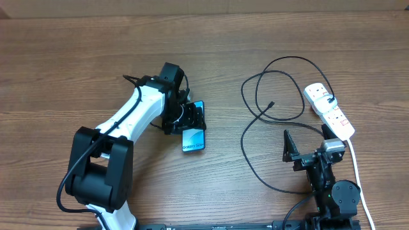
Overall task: Plug charger to phone and switch on socket
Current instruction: 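Lift the phone with the left gripper and tilt it upright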
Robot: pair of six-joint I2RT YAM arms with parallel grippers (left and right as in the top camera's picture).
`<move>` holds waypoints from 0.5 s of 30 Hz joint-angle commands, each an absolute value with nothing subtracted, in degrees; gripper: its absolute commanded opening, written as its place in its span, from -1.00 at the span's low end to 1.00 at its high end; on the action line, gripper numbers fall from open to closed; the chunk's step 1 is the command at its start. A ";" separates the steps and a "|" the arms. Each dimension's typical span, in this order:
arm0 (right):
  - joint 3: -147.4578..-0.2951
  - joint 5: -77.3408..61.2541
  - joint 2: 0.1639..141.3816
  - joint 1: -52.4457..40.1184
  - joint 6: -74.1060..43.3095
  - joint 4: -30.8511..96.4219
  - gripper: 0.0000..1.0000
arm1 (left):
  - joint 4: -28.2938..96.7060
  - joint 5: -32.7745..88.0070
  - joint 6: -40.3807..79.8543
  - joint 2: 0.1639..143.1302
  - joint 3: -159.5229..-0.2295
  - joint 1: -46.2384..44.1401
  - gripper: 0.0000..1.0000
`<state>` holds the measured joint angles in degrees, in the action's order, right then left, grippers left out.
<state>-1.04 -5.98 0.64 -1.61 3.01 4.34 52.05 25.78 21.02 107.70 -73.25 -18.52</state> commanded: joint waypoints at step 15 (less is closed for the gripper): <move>-0.45 -5.61 0.40 -1.98 3.07 4.16 1.00 | 41.50 51.37 24.62 108.12 -75.09 -9.26 0.37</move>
